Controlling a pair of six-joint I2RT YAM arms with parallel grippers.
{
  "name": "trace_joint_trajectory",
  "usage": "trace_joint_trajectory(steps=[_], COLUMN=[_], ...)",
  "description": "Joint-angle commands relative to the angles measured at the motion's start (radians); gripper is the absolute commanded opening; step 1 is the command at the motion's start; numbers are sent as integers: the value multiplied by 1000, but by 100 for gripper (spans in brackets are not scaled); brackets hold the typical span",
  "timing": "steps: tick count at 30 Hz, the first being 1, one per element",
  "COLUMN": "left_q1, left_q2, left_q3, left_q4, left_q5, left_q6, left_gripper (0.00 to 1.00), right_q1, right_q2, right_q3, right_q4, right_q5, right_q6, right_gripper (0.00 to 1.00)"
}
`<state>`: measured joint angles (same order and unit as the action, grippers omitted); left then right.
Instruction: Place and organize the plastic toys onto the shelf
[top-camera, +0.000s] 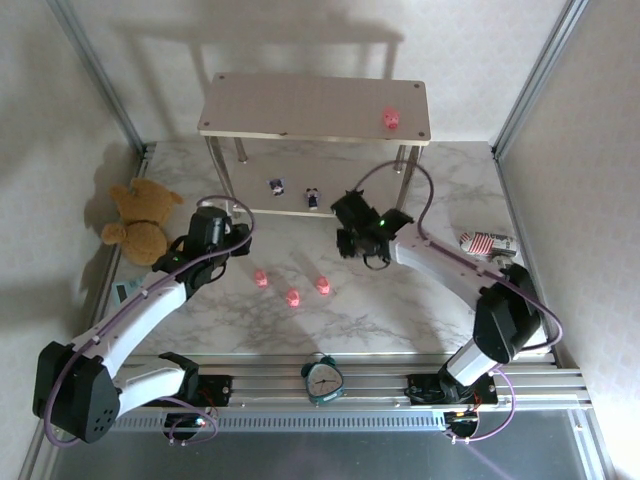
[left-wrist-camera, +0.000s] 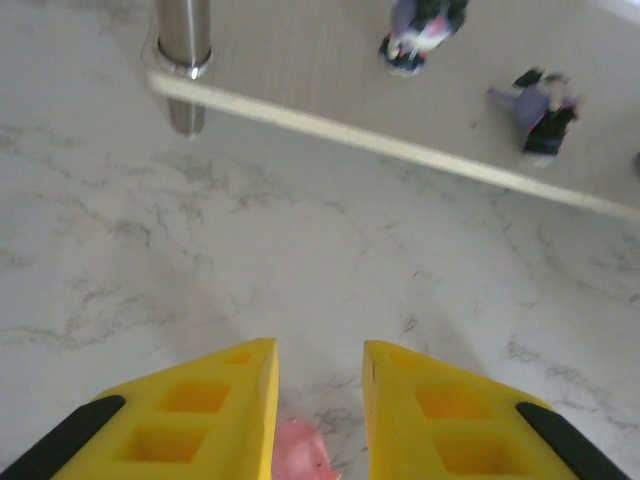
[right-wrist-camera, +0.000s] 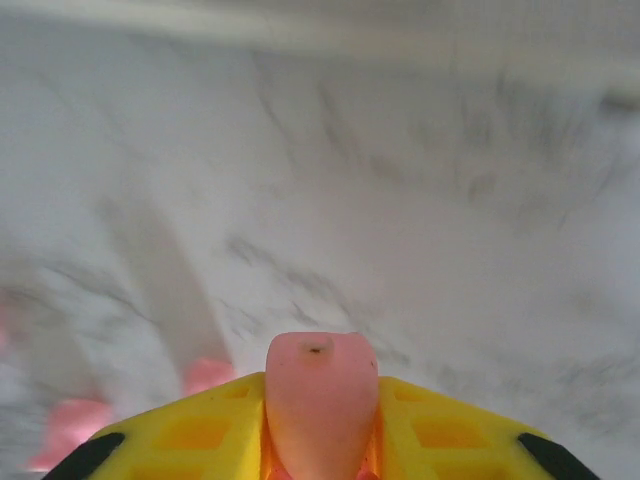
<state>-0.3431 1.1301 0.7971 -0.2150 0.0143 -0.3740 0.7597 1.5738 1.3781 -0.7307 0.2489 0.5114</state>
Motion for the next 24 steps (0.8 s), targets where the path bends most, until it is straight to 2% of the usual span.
trace_joint_trajectory(steps=[1, 6, 10, 19, 24], left_q1=[10, 12, 12, 22, 30], left_q2=[15, 22, 26, 4, 1], left_q3=[83, 134, 149, 154, 152], left_q4=[-17, -20, -25, -59, -64], left_q5=[27, 39, 44, 39, 46], left_q6=[32, 37, 38, 46, 48], left_gripper=[29, 29, 29, 29, 29], right_q1=[-8, -59, -96, -163, -179], right_q2=[-44, 35, 133, 290, 336], right_q3=[237, 566, 771, 1021, 1084], right_q4=[-122, -148, -150, -172, -183], right_q5=[99, 133, 125, 59, 40], right_q6=[-169, -309, -358, -353, -337], right_gripper=[31, 32, 32, 32, 32])
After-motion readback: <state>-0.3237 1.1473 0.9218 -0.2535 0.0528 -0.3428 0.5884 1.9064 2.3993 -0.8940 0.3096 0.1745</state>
